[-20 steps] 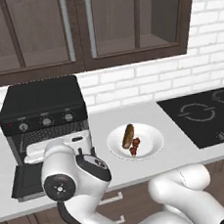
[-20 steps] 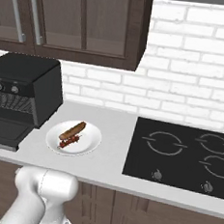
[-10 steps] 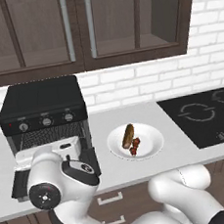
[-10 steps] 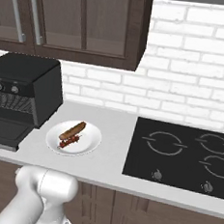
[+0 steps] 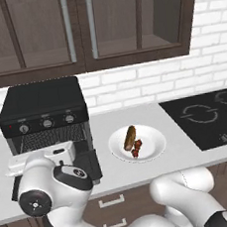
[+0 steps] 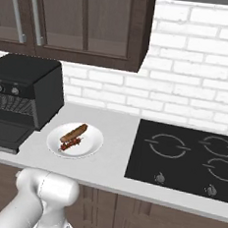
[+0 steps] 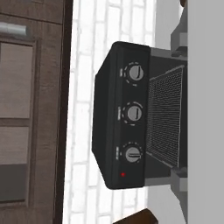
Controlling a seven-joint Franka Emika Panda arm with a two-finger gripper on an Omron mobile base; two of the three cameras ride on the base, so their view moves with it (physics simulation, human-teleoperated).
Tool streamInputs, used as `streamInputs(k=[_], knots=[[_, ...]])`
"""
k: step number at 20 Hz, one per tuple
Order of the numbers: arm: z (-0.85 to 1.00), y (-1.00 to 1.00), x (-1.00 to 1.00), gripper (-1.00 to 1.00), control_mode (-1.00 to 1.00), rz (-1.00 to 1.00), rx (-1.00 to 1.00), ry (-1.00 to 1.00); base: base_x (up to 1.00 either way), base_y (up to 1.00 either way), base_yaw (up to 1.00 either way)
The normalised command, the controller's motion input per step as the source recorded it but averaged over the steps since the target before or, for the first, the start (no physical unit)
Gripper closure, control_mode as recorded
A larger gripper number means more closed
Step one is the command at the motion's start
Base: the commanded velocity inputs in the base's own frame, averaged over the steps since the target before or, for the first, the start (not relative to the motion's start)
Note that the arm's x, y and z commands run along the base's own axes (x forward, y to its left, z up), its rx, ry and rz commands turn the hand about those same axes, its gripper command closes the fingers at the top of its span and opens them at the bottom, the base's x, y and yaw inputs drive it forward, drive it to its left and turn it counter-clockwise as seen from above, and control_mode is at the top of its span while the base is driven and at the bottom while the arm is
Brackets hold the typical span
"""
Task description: Pick up the kebab skewer and baguette bread, and place them inside the toaster oven. Close the toaster oven door and start by setting the timer.
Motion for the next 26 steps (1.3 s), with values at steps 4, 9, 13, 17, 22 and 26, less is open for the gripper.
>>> streamInputs(k=[4, 9, 13, 17, 22, 26], knots=[[-0.16, 0.01, 0.00, -1.00, -1.00, 0.00, 0.00, 0.04, 0.00, 0.00, 0.00], [-0.24, 0.00, 0.00, -1.00, -1.00, 0.00, 0.03, 0.13, 0.00, 0.00, 0.00], [-0.01, 0.03, 0.25, -1.00, -1.00, 0.01, 0.00, 0.09, 0.00, 0.00, 0.00], [-0.16, 0.03, 0.41, -1.00, -1.00, 0.01, 0.00, 0.02, 0.00, 0.00, 0.00], [-0.24, 0.00, 0.39, -1.00, -1.00, 0.00, 0.00, 0.02, 0.00, 0.00, 0.00], [-0.51, 0.00, 0.25, -1.00, -1.00, 0.00, 0.00, 0.01, 0.00, 0.00, 0.00]])
